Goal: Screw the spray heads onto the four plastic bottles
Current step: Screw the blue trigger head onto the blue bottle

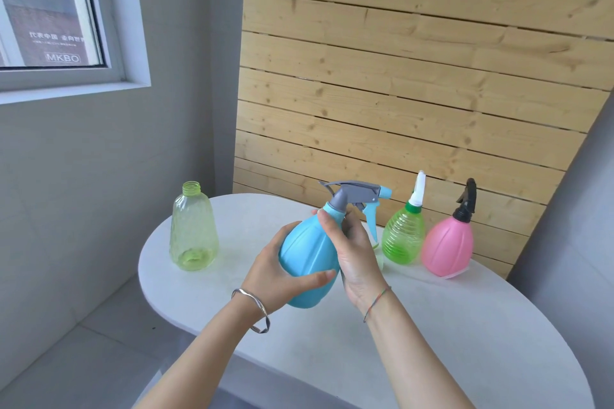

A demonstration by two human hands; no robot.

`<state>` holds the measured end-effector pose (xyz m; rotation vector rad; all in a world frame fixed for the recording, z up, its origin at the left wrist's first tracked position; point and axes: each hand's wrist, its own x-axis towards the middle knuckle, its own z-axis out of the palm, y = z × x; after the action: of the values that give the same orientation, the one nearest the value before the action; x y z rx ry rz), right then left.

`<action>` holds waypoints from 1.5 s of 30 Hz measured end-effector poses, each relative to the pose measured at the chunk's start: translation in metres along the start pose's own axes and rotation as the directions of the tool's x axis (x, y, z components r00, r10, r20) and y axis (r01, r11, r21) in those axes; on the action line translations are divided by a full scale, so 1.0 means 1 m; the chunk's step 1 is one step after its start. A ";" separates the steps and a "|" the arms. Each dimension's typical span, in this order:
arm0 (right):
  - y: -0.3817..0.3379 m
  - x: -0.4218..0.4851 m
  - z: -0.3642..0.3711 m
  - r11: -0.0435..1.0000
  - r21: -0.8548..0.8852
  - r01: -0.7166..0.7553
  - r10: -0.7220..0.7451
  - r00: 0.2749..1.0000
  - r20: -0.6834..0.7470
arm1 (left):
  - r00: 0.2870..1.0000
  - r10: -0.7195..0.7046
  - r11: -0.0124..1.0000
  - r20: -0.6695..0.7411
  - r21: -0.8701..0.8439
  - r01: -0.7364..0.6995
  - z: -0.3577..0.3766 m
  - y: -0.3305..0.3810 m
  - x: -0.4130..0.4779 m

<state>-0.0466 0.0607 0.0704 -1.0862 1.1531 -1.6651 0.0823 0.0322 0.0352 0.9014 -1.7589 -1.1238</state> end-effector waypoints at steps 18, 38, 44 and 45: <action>-0.004 0.000 -0.003 1.000 -0.015 -0.018 0.018 0.999 -0.027 | 1.000 -0.024 1.000 0.014 -0.001 0.024 0.004 0.001 0.000; -0.007 0.001 -0.013 0.991 0.103 -0.085 0.081 0.996 0.045 | 0.994 -0.069 0.998 0.087 -0.008 0.070 0.000 -0.001 0.000; -0.010 0.001 -0.018 0.996 0.038 -0.079 0.073 0.986 0.152 | 0.987 -0.101 0.993 0.124 -0.047 0.108 -0.001 0.002 0.001; -0.010 0.001 -0.018 0.996 0.047 -0.072 0.064 0.987 0.150 | 0.986 -0.103 0.993 0.131 -0.049 0.110 -0.002 0.002 0.002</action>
<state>-0.0656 0.0664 0.0763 -1.1058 1.0342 -1.5273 0.0831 0.0309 0.0378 0.9158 -1.7899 -1.3204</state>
